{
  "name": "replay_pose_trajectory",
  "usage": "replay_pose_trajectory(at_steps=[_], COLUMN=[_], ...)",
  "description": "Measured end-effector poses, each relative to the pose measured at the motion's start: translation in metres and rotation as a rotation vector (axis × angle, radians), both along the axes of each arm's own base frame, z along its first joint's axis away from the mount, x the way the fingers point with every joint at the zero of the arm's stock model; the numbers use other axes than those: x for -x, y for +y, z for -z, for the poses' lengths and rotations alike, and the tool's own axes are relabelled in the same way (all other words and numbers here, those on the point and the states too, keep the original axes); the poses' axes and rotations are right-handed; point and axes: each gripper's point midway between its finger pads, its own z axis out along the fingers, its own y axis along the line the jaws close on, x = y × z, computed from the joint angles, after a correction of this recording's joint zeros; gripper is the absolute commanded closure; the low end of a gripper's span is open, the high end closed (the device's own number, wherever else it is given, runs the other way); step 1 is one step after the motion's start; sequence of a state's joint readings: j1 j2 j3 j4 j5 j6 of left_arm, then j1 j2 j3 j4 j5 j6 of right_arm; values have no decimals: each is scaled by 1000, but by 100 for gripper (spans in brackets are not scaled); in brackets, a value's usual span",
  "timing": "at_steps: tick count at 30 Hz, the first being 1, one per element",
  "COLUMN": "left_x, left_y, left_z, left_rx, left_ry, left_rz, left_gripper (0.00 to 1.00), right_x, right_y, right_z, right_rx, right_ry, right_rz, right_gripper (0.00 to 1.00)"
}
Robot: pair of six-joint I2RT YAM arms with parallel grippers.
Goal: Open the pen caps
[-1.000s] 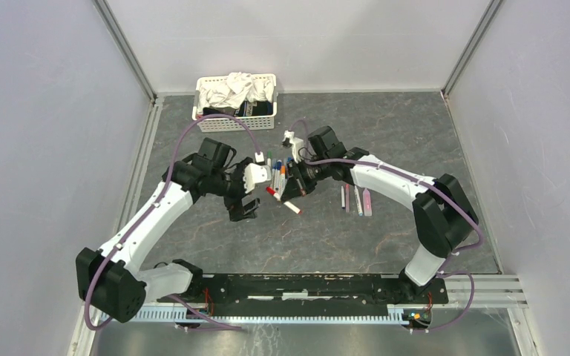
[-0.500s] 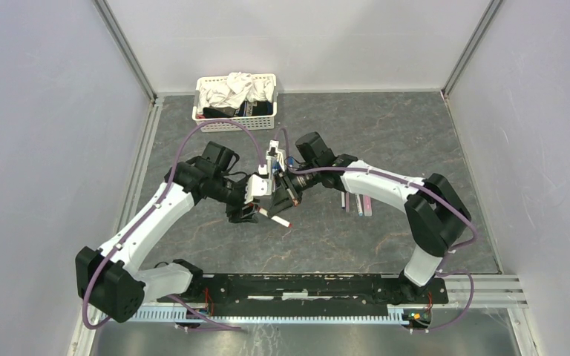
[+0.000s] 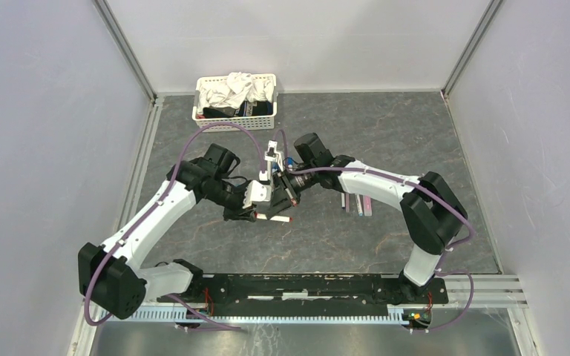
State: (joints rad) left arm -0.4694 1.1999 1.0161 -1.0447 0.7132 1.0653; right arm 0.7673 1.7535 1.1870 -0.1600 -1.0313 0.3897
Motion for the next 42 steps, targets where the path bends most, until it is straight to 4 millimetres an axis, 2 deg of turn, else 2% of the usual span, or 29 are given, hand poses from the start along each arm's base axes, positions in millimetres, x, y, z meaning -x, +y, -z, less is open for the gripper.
replay_pose_trajectory(at_steps=[1,2,3,7,15,22,27,29,36,41,42], left_x=[1,2,2,5,3,-6,-18,-28,-92,-110,-115], left_y=[0,1,0,-1,-2,1,-1,0,53,63,62], left_z=[0,1,0,1,-2,4,6,3,-3,9,14], left_rx=[-2,-4,-2,-5,-2,-38,-43,-46,-155,-180,-177], left_ry=[5,7,8,17,9,-11,-22,-44,-132,-145,-153], left_rz=[1,2,4,14,15,2,23,25,-138,-177,-189], left_gripper=[87,93,95,97,98,98,98,98,98,98,98], right_x=[0,0,-1,-2,4,6,-3,-10,-19,-36,-45], right_y=[1,1,2,7,16,15,6,1,-52,-77,-85], right_z=[0,-1,-1,2,13,16,21,18,45,51,52], right_rx=[-2,-4,-5,-14,-3,-4,2,-2,144,220,248], right_ry=[2,7,10,11,39,15,-52,-94,-34,-52,-74], right_rz=[2,2,3,4,-11,-27,-2,14,112,204,249], right_gripper=[63,55,50,46,59,91,99,100,100,100,100])
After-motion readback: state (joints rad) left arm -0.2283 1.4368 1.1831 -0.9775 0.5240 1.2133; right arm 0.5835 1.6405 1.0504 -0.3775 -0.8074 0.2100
